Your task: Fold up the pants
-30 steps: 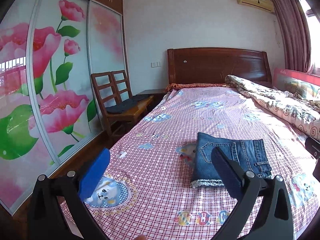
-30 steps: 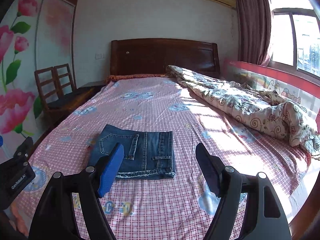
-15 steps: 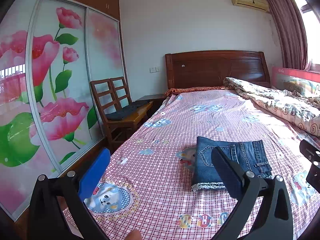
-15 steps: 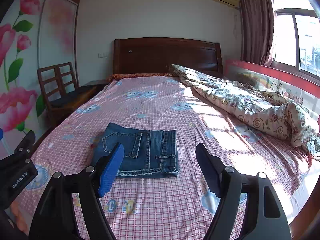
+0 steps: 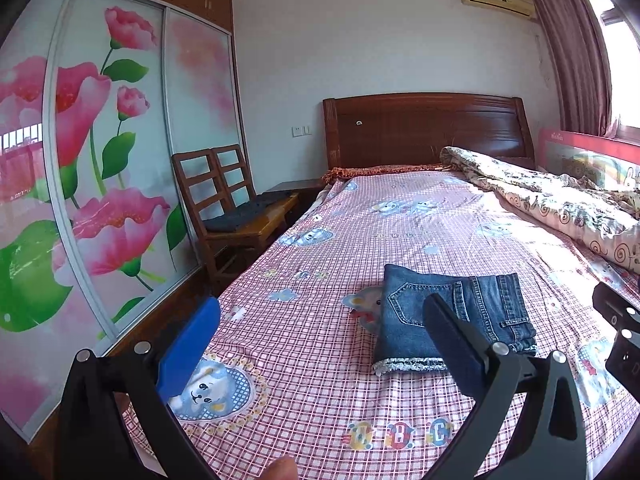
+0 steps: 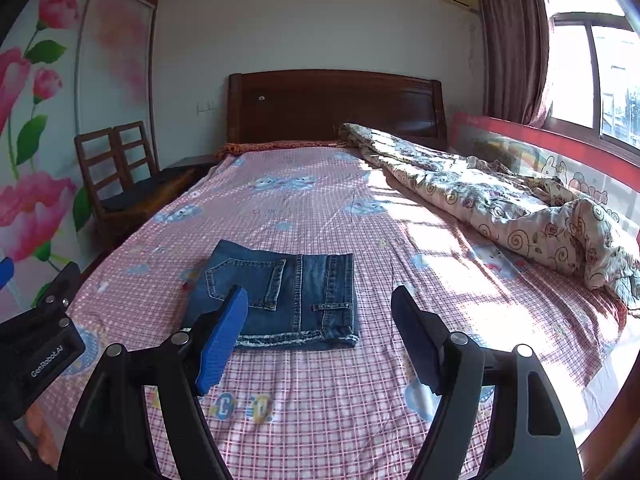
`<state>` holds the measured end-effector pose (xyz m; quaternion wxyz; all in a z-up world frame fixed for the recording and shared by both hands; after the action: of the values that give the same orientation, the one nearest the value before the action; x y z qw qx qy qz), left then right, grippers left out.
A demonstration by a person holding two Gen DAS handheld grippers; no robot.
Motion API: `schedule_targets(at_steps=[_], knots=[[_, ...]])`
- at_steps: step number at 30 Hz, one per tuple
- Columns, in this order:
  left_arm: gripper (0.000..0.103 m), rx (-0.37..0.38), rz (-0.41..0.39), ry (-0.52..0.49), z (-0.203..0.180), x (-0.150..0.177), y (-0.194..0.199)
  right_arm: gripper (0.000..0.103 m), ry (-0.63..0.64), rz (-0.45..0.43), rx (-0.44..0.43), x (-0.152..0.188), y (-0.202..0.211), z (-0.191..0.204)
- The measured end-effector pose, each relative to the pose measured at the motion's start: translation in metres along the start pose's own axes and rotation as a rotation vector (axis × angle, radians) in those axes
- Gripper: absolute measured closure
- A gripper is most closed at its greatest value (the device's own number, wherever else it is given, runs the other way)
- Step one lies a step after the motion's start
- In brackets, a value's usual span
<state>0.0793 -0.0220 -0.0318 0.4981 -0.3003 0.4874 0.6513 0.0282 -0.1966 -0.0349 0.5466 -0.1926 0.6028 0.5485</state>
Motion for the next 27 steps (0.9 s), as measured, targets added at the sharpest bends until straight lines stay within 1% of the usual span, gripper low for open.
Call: schedule_targets(at_steps=[2, 6, 18, 23, 27], knots=[[0.002, -0.002, -0.003, 0.002, 0.0013, -0.0002, 0.0, 0.029, -0.001, 0.001, 0.01, 0.0002, -0.0006, -0.0012], [0.002, -0.006, -0.021, -0.003, 0.001, -0.0005, 0.0037, 0.029, -0.014, 0.008, 0.003, -0.0003, -0.0017, -0.0003], [0.002, 0.012, -0.005, 0.006, -0.0021, 0.0022, 0.0009, 0.029, -0.017, 0.016, 0.015, 0.0009, -0.0026, -0.0012], [0.002, 0.036, 0.015, 0.028, -0.0015, 0.0043, -0.0032, 0.029, -0.017, 0.018, 0.013, 0.0012, -0.0018, -0.0011], [0.002, 0.046, 0.018, 0.023, -0.0029, 0.0048, -0.005, 0.029, -0.019, 0.02, 0.013, 0.0014, -0.0019, -0.002]])
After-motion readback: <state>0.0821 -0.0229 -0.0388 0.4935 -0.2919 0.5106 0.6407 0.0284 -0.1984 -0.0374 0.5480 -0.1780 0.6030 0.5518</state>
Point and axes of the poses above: each gripper's, at about its wrist camera, not at the fingertips, and y roughly against the way its jaws point, z to its left, x to its underside, the point moved 9 cm from there along -y, roughly the way its jaws point, and after that the axes turned 14 degrees about -y, right-handed, at the moved point
